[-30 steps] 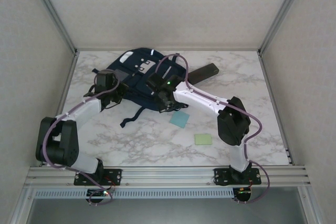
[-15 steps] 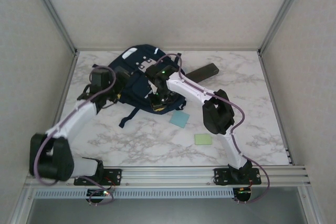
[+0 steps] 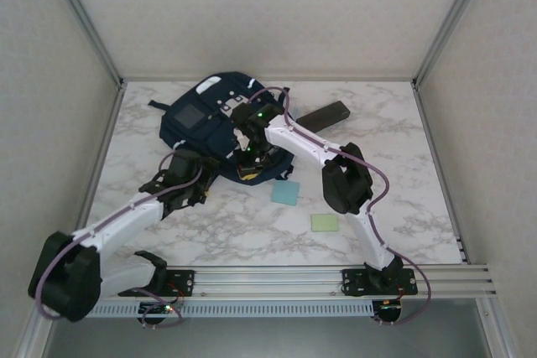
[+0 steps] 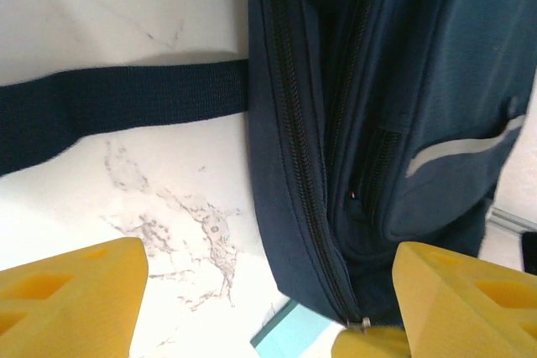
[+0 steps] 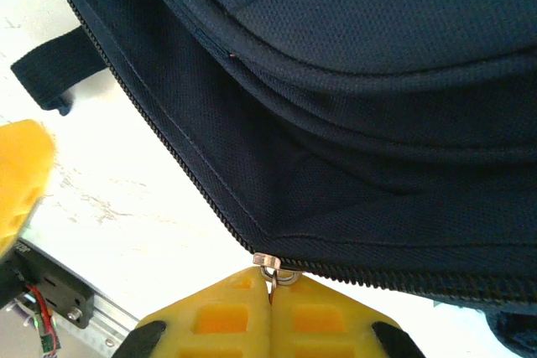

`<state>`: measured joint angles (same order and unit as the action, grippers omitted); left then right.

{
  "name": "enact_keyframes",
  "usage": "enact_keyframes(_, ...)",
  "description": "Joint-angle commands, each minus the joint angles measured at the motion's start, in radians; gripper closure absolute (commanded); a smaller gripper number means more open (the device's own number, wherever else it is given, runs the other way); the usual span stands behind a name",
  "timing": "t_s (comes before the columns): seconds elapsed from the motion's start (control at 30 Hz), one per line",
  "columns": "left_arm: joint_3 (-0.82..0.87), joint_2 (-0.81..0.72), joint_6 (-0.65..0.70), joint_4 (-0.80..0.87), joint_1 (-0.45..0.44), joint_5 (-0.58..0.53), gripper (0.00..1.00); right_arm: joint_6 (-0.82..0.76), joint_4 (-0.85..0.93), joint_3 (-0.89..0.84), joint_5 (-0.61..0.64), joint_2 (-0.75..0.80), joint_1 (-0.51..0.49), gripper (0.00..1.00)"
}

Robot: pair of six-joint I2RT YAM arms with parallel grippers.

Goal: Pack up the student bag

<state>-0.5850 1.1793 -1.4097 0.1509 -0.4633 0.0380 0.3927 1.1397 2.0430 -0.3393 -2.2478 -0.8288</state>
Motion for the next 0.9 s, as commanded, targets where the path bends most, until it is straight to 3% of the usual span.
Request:
enact_keyframes(0.0, -0.050, 0.094, -0.046, -0.109, -0.041, -0.027, 0.27, 0.028, -0.036, -0.044, -0.097, 0.089, -0.005, 1.00)
enact_keyframes(0.13, -0.086, 0.218, -0.069, -0.201, -0.079, -0.024, 0.32, 0.038, -0.076, -0.090, -0.129, 0.119, -0.004, 1.00)
enact_keyframes(0.17, -0.103, 0.250, -0.063, -0.211, -0.085, -0.028, 0.39, 0.038, -0.083, -0.102, -0.137, 0.126, -0.005, 1.00)
enact_keyframes(0.23, -0.126, 0.296, -0.048, -0.232, -0.086, -0.033, 0.65, 0.024, -0.078, -0.121, -0.134, 0.131, -0.005, 1.00)
enact_keyframes(0.27, -0.136, 0.312, -0.036, -0.233, -0.085, -0.037, 0.87, 0.005, -0.057, -0.124, -0.121, 0.131, -0.005, 1.00)
enact_keyframes(0.3, -0.144, 0.318, -0.025, -0.218, -0.082, -0.042, 1.00, -0.012, -0.032, -0.122, -0.102, 0.130, -0.006, 1.00)
enact_keyframes(0.47, -0.121, 0.252, 0.058, -0.101, -0.027, -0.044, 1.00, -0.160, 0.154, -0.140, 0.111, 0.114, 0.000, 1.00)
enact_keyframes(0.6, -0.058, 0.158, 0.139, -0.044, 0.076, 0.019, 1.00, -0.204, 0.170, -0.248, 0.223, 0.137, 0.029, 1.00)
enact_keyframes(0.87, -0.134, 0.096, 0.472, 0.226, 0.305, 0.169, 1.00, -0.312, 0.221, -0.207, 0.520, 0.116, 0.128, 1.00)
